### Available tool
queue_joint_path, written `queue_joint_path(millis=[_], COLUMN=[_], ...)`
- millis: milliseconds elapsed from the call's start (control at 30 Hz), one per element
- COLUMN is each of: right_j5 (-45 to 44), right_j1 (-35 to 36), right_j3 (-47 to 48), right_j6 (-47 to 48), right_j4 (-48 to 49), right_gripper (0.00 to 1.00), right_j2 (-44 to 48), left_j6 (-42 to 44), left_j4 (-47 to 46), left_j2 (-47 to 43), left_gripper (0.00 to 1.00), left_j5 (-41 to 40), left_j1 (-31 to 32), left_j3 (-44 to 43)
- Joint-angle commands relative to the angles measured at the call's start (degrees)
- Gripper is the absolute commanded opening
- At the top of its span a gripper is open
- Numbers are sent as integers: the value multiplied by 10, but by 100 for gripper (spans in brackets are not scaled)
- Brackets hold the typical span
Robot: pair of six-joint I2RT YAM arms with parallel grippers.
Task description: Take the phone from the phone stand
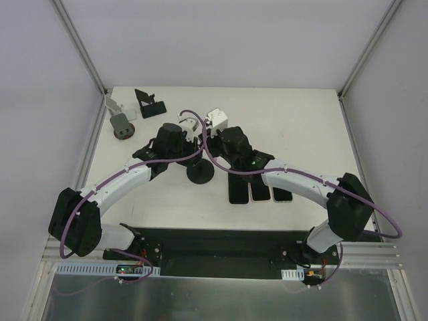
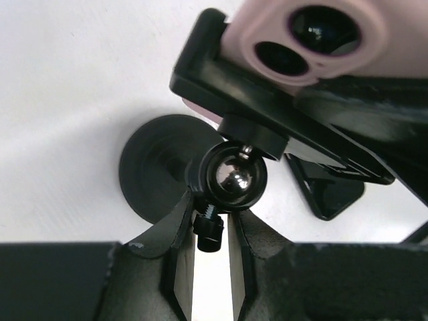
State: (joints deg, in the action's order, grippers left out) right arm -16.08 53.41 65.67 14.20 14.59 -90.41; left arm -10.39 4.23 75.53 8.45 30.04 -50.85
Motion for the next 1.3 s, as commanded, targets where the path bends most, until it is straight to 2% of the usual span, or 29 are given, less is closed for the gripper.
queue_joint_path(millis=[0, 133, 300, 467, 667, 1000, 1200, 1267], right_j5=[-18, -37, -111, -198, -262, -300, -316, -289], right_j1=[20, 23, 21, 16, 10, -3, -25, -28], right_j3=[-42, -82, -110, -89, -48, 21, 22, 22], right_j6=[29, 22, 1, -30, -61, -66, -56, -37], right_j4=[-53, -64, -69, -82, -111, -113, -111, -92], right_gripper=[1, 1, 1, 1, 1, 1, 1, 1], right_j2=[59, 90, 113, 106, 81, 30, 32, 33], left_j6=[-101, -128, -134, -141, -175, -200, -212, -201], left_j4=[32, 46, 53, 53, 52, 52, 52, 51], left_j2=[14, 14, 0, -33, -85, -120, -154, -153], left_gripper=[0, 0, 0, 0, 0, 0, 0, 0], left_j5=[-115, -135, -145, -143, -147, -160, -186, -175], left_j1=[-21, -38, -42, -41, -38, -8, -8, -7], left_j3=[-24, -29, -18, 16, 69, 100, 120, 119])
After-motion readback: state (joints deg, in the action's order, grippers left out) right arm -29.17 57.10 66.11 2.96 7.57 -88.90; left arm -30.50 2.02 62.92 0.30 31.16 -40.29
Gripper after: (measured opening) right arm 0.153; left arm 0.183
